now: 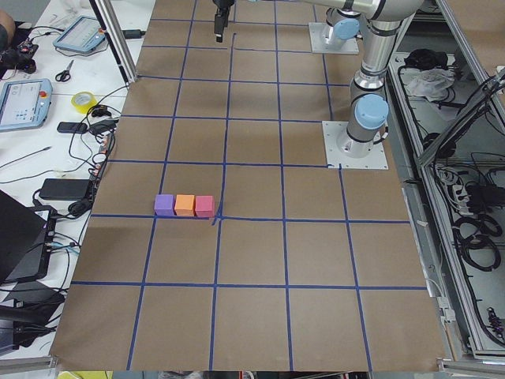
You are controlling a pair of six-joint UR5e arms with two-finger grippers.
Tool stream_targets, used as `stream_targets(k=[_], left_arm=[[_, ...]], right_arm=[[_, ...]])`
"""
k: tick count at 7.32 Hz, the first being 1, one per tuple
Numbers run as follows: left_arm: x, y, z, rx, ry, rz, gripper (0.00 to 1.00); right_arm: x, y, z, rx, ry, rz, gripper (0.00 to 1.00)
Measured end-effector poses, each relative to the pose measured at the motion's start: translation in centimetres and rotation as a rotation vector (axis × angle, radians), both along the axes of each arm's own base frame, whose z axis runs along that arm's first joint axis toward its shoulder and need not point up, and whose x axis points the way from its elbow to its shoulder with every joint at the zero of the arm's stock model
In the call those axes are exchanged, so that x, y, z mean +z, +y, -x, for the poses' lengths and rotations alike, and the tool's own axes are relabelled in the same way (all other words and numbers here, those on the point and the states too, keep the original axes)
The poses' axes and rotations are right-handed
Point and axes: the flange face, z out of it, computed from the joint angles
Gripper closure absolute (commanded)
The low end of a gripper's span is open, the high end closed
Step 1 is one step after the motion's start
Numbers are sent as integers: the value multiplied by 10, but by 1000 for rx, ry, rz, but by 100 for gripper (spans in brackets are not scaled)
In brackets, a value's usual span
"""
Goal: Arrange blocks in a line
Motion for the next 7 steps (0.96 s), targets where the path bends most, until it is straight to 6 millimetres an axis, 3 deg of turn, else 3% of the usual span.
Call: stream_targets(k=[2, 4, 7], left_arm=[[-5, 33, -20, -16, -11, -18, 0], [1, 31, -55, 20, 22, -4, 0], [6, 28, -64, 28, 35, 10, 0]], right_arm=[[0, 0, 0, 0, 0, 0, 0], [0, 0, 0, 0, 0, 1, 0], [0, 0, 0, 0, -1, 0, 0]])
